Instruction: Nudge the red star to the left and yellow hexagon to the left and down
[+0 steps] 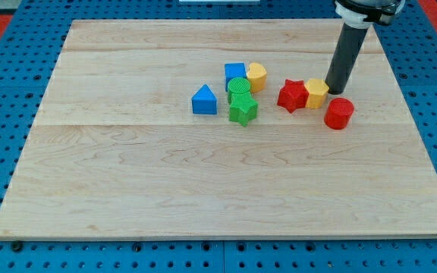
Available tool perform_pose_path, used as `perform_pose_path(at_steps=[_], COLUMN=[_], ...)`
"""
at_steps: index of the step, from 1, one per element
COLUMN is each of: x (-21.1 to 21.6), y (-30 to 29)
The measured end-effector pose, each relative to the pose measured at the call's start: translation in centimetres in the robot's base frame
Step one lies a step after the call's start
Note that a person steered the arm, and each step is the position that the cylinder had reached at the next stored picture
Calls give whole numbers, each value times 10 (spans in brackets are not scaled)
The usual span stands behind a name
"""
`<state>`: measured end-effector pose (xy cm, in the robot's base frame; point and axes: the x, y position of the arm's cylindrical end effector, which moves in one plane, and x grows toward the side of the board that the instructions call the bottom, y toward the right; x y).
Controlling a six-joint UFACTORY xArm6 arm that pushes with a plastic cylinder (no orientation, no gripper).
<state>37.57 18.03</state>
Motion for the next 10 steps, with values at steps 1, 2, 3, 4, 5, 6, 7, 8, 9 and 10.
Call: perform_pose_path(at_steps=[1, 2, 3, 4, 5, 6, 7, 8, 9, 10], x=[28, 34, 23, 12, 12, 12, 12, 23, 76, 74], y=[-37, -57, -81, -98, -98, -97, -97, -97, -98, -102])
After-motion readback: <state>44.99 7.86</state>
